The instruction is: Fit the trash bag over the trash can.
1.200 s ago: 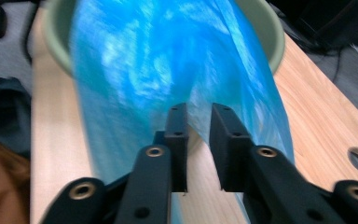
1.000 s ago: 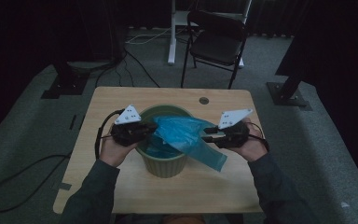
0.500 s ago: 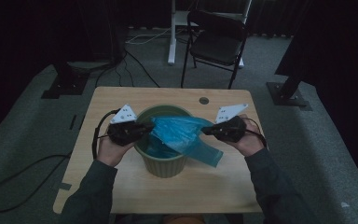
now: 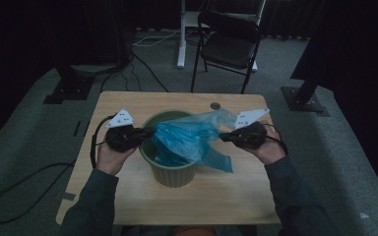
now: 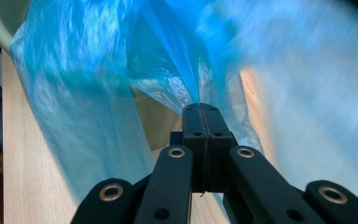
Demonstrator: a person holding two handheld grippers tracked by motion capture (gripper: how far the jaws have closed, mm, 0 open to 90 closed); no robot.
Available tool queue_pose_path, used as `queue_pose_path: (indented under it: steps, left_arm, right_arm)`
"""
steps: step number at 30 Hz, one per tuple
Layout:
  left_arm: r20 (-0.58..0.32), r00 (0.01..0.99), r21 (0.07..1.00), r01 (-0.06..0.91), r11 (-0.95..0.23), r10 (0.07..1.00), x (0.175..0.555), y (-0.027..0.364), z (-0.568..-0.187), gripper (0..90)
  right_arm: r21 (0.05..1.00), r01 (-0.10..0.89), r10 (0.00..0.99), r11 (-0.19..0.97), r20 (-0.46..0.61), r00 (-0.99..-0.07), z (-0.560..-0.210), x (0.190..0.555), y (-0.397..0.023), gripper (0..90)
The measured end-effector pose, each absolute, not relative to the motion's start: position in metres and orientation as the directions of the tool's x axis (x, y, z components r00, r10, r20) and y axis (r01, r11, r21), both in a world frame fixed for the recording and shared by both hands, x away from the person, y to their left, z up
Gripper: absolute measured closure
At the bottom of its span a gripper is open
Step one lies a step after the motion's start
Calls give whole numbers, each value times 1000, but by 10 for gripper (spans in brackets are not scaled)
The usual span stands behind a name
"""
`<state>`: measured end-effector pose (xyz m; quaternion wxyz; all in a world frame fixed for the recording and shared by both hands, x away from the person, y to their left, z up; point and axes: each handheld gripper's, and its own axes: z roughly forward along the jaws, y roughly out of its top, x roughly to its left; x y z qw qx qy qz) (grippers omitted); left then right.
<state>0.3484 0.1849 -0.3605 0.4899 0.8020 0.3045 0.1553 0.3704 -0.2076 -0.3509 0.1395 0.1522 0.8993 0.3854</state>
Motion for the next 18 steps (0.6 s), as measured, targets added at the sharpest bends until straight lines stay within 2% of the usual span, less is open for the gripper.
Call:
queue_pose_path:
  steps: [18]
  left_arm:
    - [-107, 718, 876, 395, -277, 688, 353, 214, -372, 862]
  right_arm:
    - [720, 199, 411, 664, -129, -902, -350, 372, -226, 900]
